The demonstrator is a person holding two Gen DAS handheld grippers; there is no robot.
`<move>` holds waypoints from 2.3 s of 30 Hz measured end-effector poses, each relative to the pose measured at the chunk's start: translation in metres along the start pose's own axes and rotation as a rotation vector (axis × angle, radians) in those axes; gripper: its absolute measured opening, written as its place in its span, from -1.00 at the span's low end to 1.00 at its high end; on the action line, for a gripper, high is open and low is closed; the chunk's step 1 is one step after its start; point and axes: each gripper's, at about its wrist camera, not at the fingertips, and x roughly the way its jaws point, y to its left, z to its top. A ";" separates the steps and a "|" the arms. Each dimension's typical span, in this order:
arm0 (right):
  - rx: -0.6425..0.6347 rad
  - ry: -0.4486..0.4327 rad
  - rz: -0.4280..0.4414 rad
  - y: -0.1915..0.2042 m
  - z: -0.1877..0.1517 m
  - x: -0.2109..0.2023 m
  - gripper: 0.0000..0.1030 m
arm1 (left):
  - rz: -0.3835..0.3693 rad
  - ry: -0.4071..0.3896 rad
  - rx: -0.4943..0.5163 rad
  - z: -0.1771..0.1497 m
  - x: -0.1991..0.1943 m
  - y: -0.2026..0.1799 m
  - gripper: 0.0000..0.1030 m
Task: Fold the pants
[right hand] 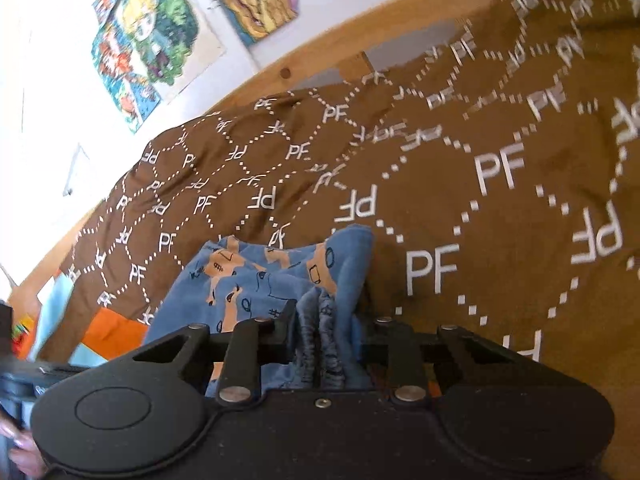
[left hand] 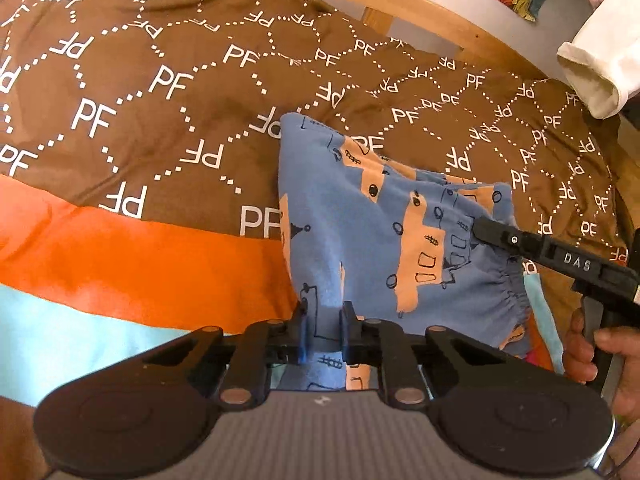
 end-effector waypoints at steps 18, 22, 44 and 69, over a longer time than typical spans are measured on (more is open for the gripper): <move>-0.297 -0.132 -0.145 0.051 -0.012 -0.023 -0.61 | 0.048 -0.014 0.090 0.011 -0.016 -0.024 -0.70; -0.320 -0.180 -0.165 0.057 -0.012 -0.030 -0.61 | 0.022 -0.053 0.125 0.014 -0.019 -0.027 -0.70; -0.317 -0.167 -0.277 0.008 0.070 0.033 -0.60 | -0.078 -0.156 0.118 0.081 0.065 -0.007 -0.69; -0.303 -0.264 -0.423 0.028 0.048 -0.005 0.98 | -0.017 -0.236 0.095 0.066 0.019 -0.009 0.99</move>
